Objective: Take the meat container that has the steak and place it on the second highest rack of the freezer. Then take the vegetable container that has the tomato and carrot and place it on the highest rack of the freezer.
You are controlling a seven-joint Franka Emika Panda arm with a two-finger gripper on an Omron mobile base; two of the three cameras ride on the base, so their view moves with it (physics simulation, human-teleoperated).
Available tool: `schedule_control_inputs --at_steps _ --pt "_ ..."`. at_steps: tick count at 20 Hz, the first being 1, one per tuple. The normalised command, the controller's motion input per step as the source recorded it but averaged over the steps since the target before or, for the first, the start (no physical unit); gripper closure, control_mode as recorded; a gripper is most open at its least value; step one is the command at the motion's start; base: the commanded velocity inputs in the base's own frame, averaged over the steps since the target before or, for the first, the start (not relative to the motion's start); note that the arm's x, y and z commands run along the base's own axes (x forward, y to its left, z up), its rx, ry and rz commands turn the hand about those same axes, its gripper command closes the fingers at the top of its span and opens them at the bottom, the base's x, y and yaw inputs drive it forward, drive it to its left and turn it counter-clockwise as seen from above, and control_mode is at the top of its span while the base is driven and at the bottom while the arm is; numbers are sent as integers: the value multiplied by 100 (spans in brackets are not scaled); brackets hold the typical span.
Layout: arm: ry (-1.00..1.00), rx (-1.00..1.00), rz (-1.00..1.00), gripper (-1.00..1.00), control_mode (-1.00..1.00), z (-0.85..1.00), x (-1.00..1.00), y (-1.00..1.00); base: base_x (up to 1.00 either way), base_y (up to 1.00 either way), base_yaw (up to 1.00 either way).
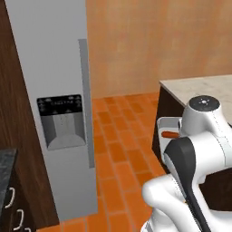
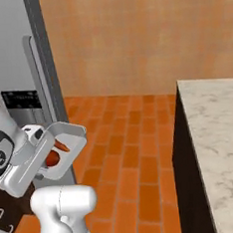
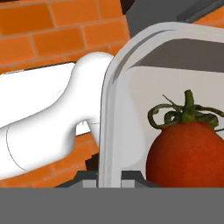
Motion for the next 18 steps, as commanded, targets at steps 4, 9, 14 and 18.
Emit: schedule_control_inputs --at_steps 4,9,14,18 --pt "0 0 0 100 100 0 0 0 70 -79 0" --pt "0 0 0 100 100 0 0 0 73 -69 13" --pt "0 0 0 100 100 0 0 0 99 -36 22" --pt "0 0 0 100 100 0 0 0 100 -28 27"
